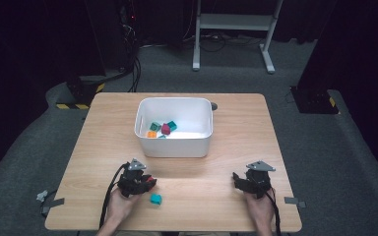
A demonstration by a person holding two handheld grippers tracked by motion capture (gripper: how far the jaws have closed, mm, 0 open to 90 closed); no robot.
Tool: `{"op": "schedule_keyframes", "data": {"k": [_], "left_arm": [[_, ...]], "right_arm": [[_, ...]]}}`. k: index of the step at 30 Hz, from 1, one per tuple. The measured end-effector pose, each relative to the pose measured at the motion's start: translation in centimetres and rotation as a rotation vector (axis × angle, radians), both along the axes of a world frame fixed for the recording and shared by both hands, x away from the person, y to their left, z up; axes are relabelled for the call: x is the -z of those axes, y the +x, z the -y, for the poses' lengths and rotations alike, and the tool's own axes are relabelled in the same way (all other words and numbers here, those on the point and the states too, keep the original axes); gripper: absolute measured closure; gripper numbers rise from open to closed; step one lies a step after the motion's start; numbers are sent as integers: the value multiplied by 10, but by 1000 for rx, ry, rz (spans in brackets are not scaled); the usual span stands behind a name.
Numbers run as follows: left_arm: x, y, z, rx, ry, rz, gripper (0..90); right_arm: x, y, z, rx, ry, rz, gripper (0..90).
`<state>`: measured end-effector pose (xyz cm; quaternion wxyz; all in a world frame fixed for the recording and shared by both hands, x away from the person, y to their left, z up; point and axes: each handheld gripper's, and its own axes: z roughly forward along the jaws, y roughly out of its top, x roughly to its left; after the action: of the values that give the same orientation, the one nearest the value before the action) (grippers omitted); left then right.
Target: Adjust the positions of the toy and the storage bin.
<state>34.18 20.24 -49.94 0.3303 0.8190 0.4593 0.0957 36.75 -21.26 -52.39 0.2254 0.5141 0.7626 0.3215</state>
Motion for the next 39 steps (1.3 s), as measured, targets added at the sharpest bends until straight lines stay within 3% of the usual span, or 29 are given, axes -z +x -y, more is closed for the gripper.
{"op": "schedule_keyframes", "data": {"k": [14,31,39], "left_arm": [[-8,0,-2,15,-13,9,671],[-43,4,-20,-1,-93,62,672],[-62,11,-24,3,-109,87,672]], "right_arm": [[0,0,0,0,0,0,256],[0,0,0,0,0,0,256],[0,0,0,0,0,0,256]]}}
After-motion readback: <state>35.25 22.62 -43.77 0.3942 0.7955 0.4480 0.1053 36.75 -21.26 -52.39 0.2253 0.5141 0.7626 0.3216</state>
